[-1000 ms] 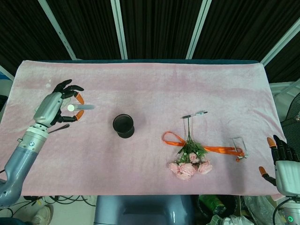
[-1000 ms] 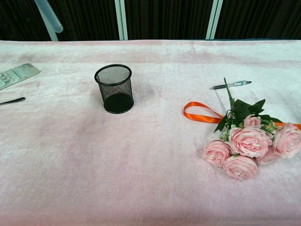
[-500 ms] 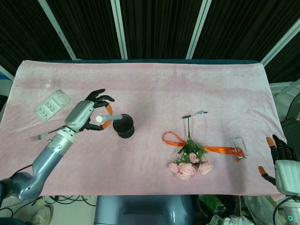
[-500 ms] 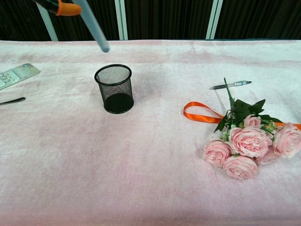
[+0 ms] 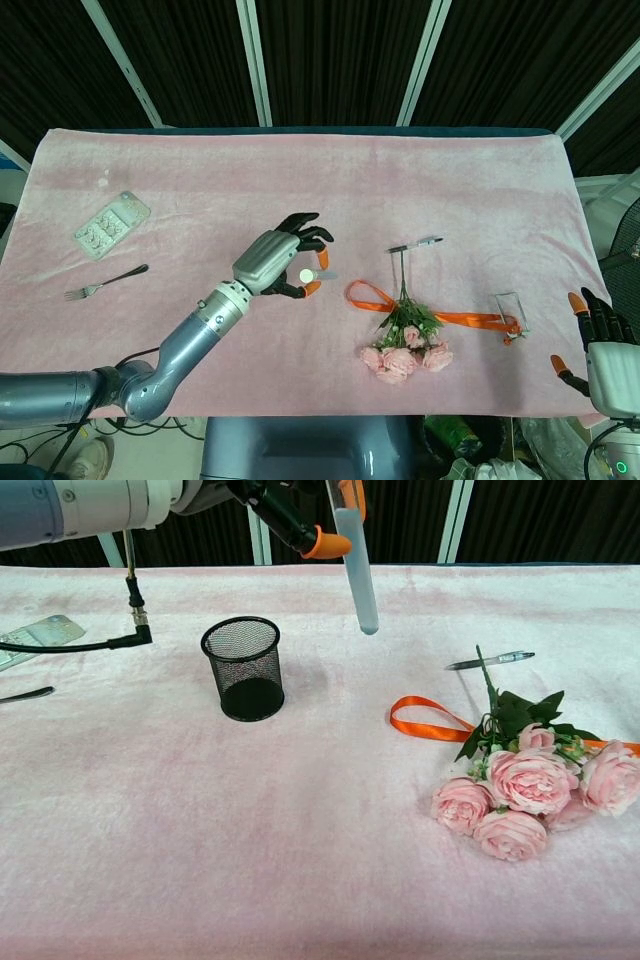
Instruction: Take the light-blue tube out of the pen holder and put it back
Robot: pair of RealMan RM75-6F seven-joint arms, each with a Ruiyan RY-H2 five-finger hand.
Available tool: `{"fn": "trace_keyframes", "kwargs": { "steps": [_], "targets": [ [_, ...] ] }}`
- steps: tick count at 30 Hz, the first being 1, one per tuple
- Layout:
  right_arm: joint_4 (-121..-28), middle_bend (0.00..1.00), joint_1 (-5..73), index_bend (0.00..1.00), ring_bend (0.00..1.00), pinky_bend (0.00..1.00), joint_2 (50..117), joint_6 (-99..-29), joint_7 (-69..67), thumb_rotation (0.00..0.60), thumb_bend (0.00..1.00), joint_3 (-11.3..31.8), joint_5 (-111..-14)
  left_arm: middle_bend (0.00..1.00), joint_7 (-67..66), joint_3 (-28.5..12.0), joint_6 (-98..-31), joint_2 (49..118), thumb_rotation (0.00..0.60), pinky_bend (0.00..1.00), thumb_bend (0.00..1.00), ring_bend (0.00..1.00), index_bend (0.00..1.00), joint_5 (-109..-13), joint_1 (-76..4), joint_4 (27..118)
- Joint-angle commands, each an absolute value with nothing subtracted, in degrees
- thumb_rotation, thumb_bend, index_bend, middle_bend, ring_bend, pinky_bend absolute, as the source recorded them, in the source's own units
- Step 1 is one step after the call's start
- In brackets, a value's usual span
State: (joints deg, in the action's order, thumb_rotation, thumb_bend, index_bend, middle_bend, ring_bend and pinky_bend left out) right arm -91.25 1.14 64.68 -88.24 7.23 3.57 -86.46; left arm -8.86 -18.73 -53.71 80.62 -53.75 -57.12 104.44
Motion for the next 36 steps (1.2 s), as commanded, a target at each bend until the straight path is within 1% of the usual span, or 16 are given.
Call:
{"fn": "trace_keyframes", "kwargs": {
  "steps": [1, 4, 8, 11, 13, 16, 18, 20, 23, 25, 27, 29, 31, 33, 34, 36],
  "targets": [
    [-91.2, 0.04, 1.2, 0.00, 0.10, 0.18, 64.8, -88.0, 7.4, 0.600, 0.15, 3.5, -86.3, 0.25, -19.1, -16.1, -62.9, 81.7, 0.600, 0.00, 0.41, 0.00, 0.66, -58.1, -57.3, 104.3],
    [-91.1, 0.04, 1.3, 0.00, 0.10, 0.18, 65.0, -87.5, 7.8, 0.600, 0.15, 3.5, -86.0, 0.25, -19.4, -15.5, -65.5, 80.4, 0.600, 0.00, 0.41, 0.00, 0.66, -61.6, -55.7, 104.1],
    [-91.2, 0.04, 1.5, 0.00, 0.10, 0.18, 65.2, -87.2, 8.5, 0.600, 0.15, 3.4, -86.0, 0.25, -14.4, -15.3, -68.0, 77.1, 0.600, 0.00, 0.41, 0.00, 0.66, -66.0, -52.5, 106.3],
    [-91.4, 0.04, 1.5, 0.00, 0.10, 0.18, 65.3, -87.2, 8.9, 0.600, 0.15, 3.3, -86.0, 0.25, -8.5, -15.0, -70.2, 74.8, 0.600, 0.00, 0.41, 0.00, 0.66, -70.8, -49.7, 107.8],
    [-91.5, 0.04, 1.4, 0.00, 0.10, 0.18, 65.3, -87.2, 9.1, 0.600, 0.15, 3.3, -86.0, 0.25, 0.2, -14.8, -72.9, 73.1, 0.600, 0.00, 0.41, 0.00, 0.66, -74.1, -46.3, 110.1],
    [-91.5, 0.04, 1.4, 0.00, 0.10, 0.18, 65.2, -87.3, 9.0, 0.600, 0.15, 3.3, -85.9, 0.25, 7.8, -14.1, -73.6, 70.8, 0.600, 0.00, 0.41, 0.00, 0.66, -76.8, -43.8, 111.5],
    [-91.4, 0.04, 1.4, 0.00, 0.10, 0.18, 65.2, -87.1, 9.0, 0.600, 0.15, 3.3, -85.8, 0.25, 18.7, -13.9, -71.9, 67.9, 0.600, 0.00, 0.41, 0.00, 0.66, -75.5, -41.7, 115.7],
    [-91.3, 0.04, 1.5, 0.00, 0.10, 0.18, 65.3, -86.9, 9.0, 0.600, 0.15, 3.3, -85.7, 0.25, 32.7, -13.3, -67.8, 61.8, 0.600, 0.00, 0.41, 0.00, 0.66, -76.4, -39.5, 120.8],
    [-91.3, 0.04, 1.5, 0.00, 0.10, 0.18, 65.3, -87.0, 9.1, 0.600, 0.15, 3.3, -85.8, 0.25, 50.7, -13.3, -62.2, 55.7, 0.600, 0.00, 0.41, 0.00, 0.66, -79.7, -38.8, 122.8],
    [-91.4, 0.04, 1.5, 0.00, 0.10, 0.18, 65.4, -87.2, 9.2, 0.600, 0.15, 3.3, -85.9, 0.25, 73.5, -13.9, -58.4, 51.7, 0.600, 0.00, 0.41, 0.00, 0.66, -85.7, -38.9, 122.8],
    [-91.4, 0.04, 1.4, 0.00, 0.10, 0.18, 65.4, -87.2, 9.3, 0.600, 0.15, 3.3, -86.0, 0.25, 90.9, -13.4, -59.0, 49.6, 0.600, 0.00, 0.41, 0.00, 0.66, -94.3, -39.3, 119.2],
    [-91.4, 0.04, 1.4, 0.00, 0.10, 0.18, 65.3, -87.2, 9.4, 0.600, 0.15, 3.3, -86.0, 0.25, 104.7, -11.7, -63.6, 48.9, 0.600, 0.00, 0.41, 0.00, 0.66, -103.7, -39.9, 113.3],
    [-91.5, 0.04, 1.4, 0.00, 0.10, 0.18, 65.3, -87.3, 9.4, 0.600, 0.15, 3.3, -85.9, 0.25, 108.0, -10.2, -66.8, 49.3, 0.600, 0.00, 0.41, 0.00, 0.66, -108.3, -40.4, 108.6],
    [-91.4, 0.04, 1.4, 0.00, 0.10, 0.18, 65.3, -87.3, 9.3, 0.600, 0.15, 3.3, -85.8, 0.25, 105.0, -9.4, -67.2, 49.7, 0.600, 0.00, 0.41, 0.00, 0.66, -109.3, -40.7, 106.7],
    [-91.4, 0.04, 1.4, 0.00, 0.10, 0.18, 65.3, -87.3, 9.2, 0.600, 0.15, 3.4, -85.8, 0.25, 100.4, -9.1, -66.5, 50.1, 0.600, 0.00, 0.41, 0.00, 0.67, -108.6, -40.6, 106.3],
    [-91.3, 0.04, 1.5, 0.00, 0.10, 0.18, 65.3, -87.2, 9.2, 0.600, 0.15, 3.3, -85.8, 0.25, 85.1, -9.5, -64.1, 52.2, 0.600, 0.00, 0.41, 0.00, 0.67, -105.0, -39.7, 106.7]
  ]
}}
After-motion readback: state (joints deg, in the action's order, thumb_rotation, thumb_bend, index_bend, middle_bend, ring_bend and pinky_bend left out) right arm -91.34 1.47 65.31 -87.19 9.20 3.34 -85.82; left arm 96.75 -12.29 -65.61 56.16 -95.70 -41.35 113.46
